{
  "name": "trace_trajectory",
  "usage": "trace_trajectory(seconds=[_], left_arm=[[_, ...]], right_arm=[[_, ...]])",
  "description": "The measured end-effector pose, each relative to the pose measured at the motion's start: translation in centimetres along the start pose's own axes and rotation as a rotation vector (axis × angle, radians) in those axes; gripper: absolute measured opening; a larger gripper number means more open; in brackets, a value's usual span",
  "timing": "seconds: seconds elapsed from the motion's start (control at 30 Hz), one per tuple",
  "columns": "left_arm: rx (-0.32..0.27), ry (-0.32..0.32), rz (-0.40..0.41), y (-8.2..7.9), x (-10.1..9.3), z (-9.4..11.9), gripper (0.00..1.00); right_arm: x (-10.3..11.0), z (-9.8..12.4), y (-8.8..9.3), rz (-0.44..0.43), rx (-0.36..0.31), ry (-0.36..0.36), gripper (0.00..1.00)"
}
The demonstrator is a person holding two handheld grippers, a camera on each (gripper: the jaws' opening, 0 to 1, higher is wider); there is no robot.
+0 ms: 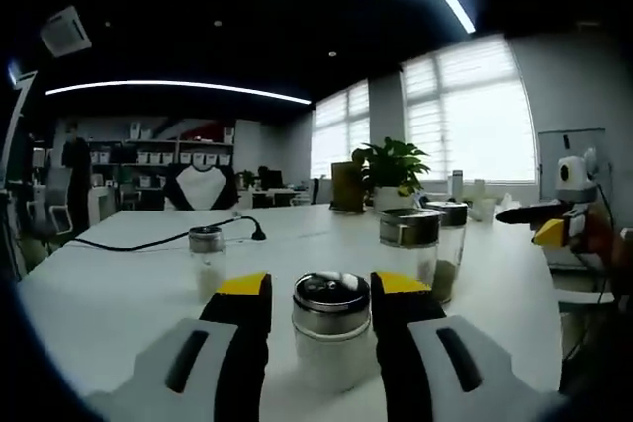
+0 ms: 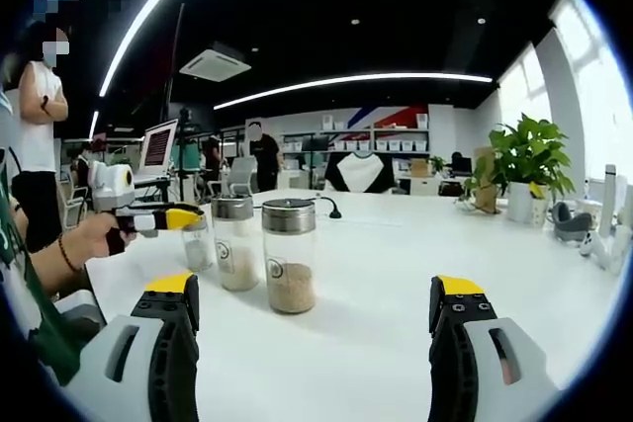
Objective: Rotate the seasoning bottle until the label or dispensing opening points toward the visible target arrow and the bottle remains upright within the marked orientation range
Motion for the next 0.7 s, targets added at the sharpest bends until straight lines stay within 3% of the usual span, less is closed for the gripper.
trace_trajectory(seconds=[0.07,0.13,0.23,0.3,0.53,0.7], left_arm=[[-0.004,0.072,-0.029,-0.4,-0.3,0.2,0.42],[0.003,0.102,-0.056,-0.5,-0.4,0.3,0.42],[0.051,0.201,-0.134,-0.3,-1.0,0.2,0.42],[0.05,0.225,-0.141,-0.5,-0.9,0.0,0.44],[0.047,0.433,-0.071,-0.9,-1.0,-0.2,0.46],[0.008,0.54,-0.022,-1.6,-0.9,-0.1,0.49]], right_arm=[[0.0,0.0,0.1,-0.001,0.003,0.0,0.99],[-0.1,-0.1,0.2,-0.003,0.003,0.0,0.99],[-0.2,-0.1,0.4,-0.01,0.008,0.001,0.99],[-0.2,-0.1,0.5,-0.011,0.009,0.0,0.99],[-0.4,0.1,0.3,-0.014,0.005,0.006,0.99],[-0.4,0.2,0.2,-0.012,0.002,0.008,0.99]])
Point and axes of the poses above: the point that each gripper's makers call its tool centre point, and the gripper's own axes: z roughly backward along the fingers, x roughly to its left, y roughly out of its underside, the point moved 3 cm from there along z, roughly backward along the fingers, and after that the axes turned 2 degrees about y, right-handed, at the moved point
